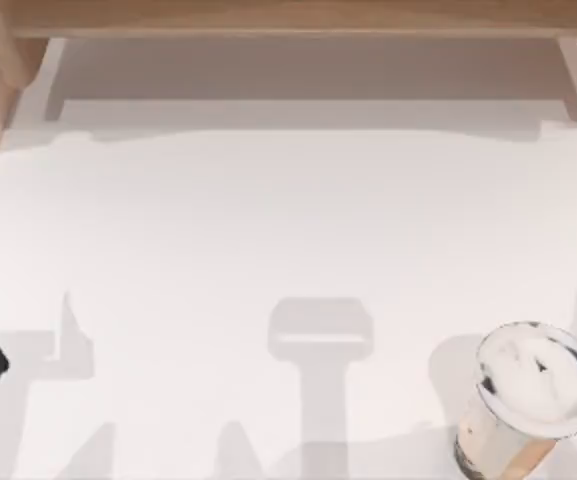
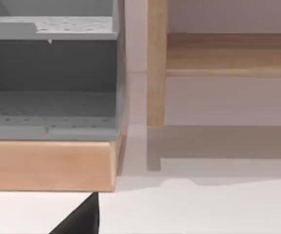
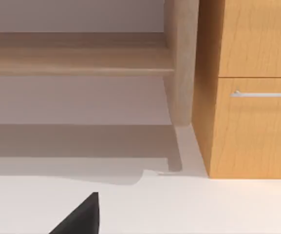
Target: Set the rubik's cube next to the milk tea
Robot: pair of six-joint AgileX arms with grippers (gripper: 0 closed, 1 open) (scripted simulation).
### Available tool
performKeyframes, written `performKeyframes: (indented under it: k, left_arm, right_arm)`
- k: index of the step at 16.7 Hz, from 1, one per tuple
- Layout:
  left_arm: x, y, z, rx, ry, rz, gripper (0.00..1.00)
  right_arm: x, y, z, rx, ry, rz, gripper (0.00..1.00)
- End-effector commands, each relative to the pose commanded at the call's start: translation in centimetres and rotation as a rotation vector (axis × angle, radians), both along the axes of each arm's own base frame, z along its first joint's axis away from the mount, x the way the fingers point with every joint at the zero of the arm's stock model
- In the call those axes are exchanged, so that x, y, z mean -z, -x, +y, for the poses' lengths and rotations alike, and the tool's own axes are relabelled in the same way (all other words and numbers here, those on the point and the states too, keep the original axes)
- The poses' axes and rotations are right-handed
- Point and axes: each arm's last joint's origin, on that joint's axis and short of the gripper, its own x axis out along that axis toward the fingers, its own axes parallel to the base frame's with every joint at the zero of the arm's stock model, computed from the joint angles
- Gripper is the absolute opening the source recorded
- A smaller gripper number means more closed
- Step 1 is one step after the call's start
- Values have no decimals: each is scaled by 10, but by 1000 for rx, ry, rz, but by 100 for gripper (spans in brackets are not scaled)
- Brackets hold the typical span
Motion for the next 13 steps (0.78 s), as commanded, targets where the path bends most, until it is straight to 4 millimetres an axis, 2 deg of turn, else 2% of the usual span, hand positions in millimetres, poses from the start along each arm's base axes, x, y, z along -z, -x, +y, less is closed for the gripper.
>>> performKeyframes:
  k: [3,6,10,13]
  left_arm:
    - [-3,0,0,0,0,-2,100]
    - [-30,-1,-4,3,1,-18,100]
    - [-99,-19,-13,7,7,-36,100]
    - [-156,-59,-27,10,9,-21,100]
  right_arm:
    - [0,0,0,0,0,0,100]
    - [0,0,0,0,0,0,100]
    - [0,0,0,0,0,0,100]
    - [0,0,0,0,0,0,100]
